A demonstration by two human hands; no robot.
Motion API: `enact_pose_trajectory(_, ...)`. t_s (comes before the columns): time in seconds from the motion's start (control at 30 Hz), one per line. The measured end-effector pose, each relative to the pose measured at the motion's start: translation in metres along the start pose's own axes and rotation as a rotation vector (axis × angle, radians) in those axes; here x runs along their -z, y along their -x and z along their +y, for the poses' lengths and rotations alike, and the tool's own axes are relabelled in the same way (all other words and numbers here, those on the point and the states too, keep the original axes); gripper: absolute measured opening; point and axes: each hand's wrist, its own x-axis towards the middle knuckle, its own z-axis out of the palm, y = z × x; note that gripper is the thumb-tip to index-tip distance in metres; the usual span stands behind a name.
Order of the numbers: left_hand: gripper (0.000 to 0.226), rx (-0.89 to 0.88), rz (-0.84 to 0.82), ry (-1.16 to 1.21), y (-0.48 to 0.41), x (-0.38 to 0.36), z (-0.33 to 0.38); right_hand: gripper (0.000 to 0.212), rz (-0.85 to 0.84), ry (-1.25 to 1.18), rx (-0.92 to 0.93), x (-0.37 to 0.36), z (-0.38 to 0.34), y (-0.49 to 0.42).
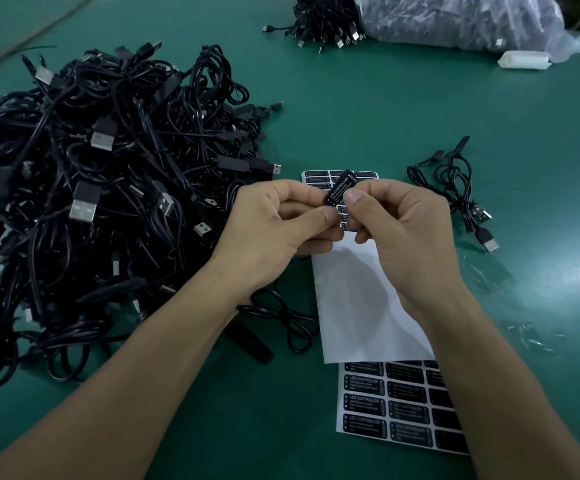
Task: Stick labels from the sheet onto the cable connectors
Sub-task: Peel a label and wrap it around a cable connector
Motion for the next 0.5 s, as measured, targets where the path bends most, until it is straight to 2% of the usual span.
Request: enact_pose_trajectory(0.5,0.008,0.002,0.019,-0.008,0.0013,-0.0023,0.001,0.02,0.042,0.058,0.02,-0.0016,0.0004,0.0001)
